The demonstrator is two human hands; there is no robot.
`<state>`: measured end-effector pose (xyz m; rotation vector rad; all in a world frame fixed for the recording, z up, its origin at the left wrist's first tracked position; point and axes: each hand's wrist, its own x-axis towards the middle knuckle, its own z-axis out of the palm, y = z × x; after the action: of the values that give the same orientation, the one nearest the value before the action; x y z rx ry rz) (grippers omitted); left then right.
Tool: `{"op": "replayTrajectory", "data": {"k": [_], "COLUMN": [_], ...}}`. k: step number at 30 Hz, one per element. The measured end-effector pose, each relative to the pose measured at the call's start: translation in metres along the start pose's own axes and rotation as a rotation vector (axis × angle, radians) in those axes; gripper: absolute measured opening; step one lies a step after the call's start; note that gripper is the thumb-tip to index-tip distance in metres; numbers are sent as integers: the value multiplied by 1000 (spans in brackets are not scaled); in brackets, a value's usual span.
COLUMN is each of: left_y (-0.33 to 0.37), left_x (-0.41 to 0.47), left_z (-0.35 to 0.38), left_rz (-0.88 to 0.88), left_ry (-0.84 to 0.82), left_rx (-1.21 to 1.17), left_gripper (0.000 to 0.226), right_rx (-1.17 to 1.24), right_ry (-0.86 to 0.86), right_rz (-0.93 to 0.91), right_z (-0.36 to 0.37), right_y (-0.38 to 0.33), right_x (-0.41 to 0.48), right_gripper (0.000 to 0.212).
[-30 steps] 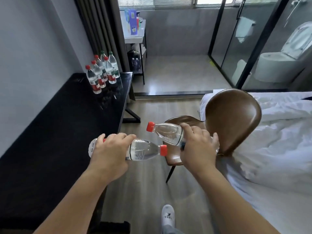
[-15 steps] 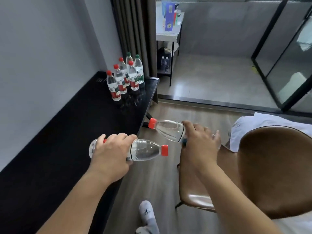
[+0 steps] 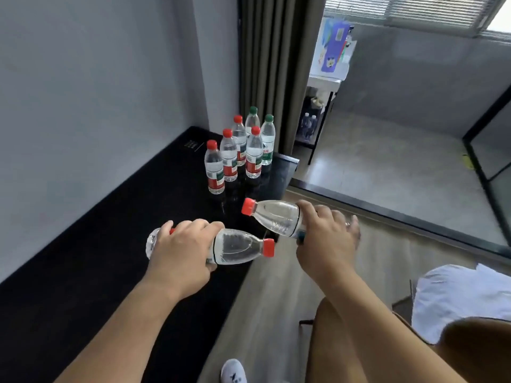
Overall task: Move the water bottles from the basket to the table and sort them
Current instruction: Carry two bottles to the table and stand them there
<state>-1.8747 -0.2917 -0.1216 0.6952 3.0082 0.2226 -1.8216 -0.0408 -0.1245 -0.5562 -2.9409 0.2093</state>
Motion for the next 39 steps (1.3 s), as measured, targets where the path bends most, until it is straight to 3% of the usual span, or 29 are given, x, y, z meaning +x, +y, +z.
{"op": "replayTrajectory", "data": {"k": [13,24,31,39], "left_y": [-44,3,29,25], "left_x": [51,79,78,82], "left_z": [-4,13,46,122], "left_rz": [-367,-783,-897,-894], "left_ry": [28,24,12,18], "left_rx": [43,85,105,189], "left_gripper": [71,67,67,64], "right_rx": [33,72,109,156], "right_ry": [-99,-188,-225,-155], "right_rz": [-375,-801,-910,-946], "right_z": [35,65,96,177], "right_y": [-68,-84,-78,-60], "right_x": [143,231,235,239], "right_gripper": [85,83,82,84]}}
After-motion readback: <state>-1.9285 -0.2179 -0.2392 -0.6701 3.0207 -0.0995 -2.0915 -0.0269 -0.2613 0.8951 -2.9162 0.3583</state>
